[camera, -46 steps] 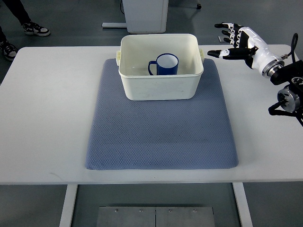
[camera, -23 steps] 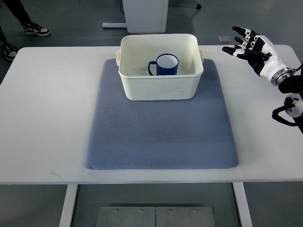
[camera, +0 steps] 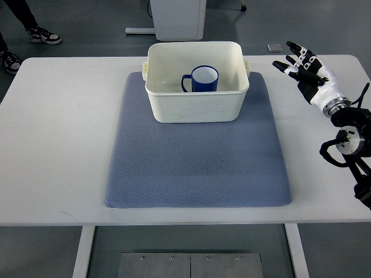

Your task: Place cup in box with right hand

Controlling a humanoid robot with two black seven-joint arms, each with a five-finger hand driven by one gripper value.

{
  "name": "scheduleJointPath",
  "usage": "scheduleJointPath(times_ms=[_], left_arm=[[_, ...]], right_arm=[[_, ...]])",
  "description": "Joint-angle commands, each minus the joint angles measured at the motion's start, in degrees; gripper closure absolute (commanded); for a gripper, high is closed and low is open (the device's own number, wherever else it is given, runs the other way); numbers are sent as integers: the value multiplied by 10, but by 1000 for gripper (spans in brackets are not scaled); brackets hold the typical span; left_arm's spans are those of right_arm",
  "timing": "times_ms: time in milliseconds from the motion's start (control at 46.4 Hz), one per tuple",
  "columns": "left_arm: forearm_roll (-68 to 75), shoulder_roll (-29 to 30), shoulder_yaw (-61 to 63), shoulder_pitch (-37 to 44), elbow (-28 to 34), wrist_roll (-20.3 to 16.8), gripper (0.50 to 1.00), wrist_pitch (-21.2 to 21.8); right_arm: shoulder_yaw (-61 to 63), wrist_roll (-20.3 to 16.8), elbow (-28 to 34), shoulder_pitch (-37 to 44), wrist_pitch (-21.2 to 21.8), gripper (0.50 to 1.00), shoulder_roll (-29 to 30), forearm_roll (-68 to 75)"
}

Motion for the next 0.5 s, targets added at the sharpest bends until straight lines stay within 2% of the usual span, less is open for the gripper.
scheduleJointPath(times_ms=[0,474], left_arm=[[-1,0,0,0,0,0,500,0],[0,0,-1,0,0,0,500,0]], right_arm=[[11,0,-13,-7,0,500,13,0],[67,0,-34,-32,0,500,78,0]])
